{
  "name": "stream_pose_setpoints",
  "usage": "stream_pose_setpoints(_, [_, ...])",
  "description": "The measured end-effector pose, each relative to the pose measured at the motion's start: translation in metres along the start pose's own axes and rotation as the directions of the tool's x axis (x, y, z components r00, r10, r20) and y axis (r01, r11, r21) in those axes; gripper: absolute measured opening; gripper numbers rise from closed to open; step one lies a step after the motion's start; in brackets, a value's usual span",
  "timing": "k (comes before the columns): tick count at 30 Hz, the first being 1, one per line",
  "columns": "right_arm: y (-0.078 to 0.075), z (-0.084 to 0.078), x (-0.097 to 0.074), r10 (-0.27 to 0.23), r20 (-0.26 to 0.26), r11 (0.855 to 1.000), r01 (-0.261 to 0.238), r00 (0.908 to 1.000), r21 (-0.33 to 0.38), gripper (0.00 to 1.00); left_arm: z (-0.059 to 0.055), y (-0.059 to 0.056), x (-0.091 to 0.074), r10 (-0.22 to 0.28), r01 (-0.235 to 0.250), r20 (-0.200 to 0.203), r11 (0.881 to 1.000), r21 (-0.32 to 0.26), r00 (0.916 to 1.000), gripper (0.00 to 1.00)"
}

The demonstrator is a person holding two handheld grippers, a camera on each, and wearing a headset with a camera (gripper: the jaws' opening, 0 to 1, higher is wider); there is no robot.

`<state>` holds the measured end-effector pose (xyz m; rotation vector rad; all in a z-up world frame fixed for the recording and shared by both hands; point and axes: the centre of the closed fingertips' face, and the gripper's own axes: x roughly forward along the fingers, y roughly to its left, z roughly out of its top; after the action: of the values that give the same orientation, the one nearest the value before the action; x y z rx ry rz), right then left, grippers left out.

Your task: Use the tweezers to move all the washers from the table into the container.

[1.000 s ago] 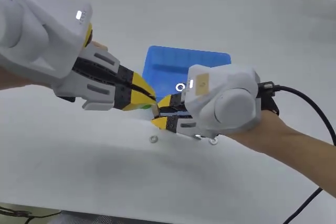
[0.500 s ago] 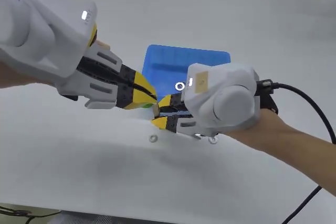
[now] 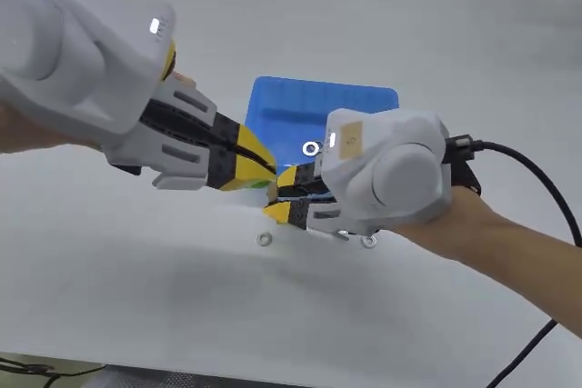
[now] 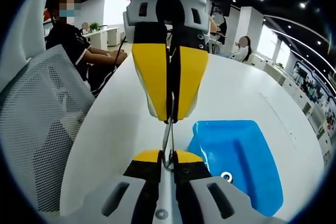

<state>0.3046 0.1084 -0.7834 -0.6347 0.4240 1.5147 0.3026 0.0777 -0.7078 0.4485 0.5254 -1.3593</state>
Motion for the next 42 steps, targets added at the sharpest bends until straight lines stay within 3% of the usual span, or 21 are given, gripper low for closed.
stream_pose_setpoints(14, [0.001, 0.014, -0.016, -0.019, 0.024, 1.000, 0.019, 0.9995, 0.003, 0.09, 0.015, -0.004, -0.010, -0.009, 0.010, -0.004, 1.000, 0.017, 0.9999, 0.05])
stream_pose_setpoints(21, [0.004, 0.024, -0.030, -0.033, 0.036, 0.999, 0.034, 0.9988, -0.020, 0.09, 0.031, -0.011, -0.017, -0.020, 0.020, -0.003, 0.999, 0.049, 0.9998, 0.05])
stream_pose_setpoints(24, [0.005, 0.029, -0.037, -0.040, 0.041, 0.999, 0.041, 0.9983, -0.035, 0.09, 0.032, -0.010, -0.018, -0.023, 0.023, -0.004, 0.998, 0.059, 0.9997, 0.05])
stream_pose_setpoints(29, [0.000, 0.038, -0.048, -0.065, 0.058, 0.997, 0.068, 0.9962, -0.046, 0.09, 0.048, -0.013, -0.024, -0.017, 0.018, -0.005, 0.996, 0.090, 0.9998, 0.05])
stream_pose_setpoints(42, [-0.033, 0.045, -0.076, -0.138, 0.072, 0.988, 0.142, 0.9878, -0.057, 0.09, 0.084, 0.007, -0.025, -0.010, 0.008, 0.014, 0.983, 0.183, 0.9999, 0.05])
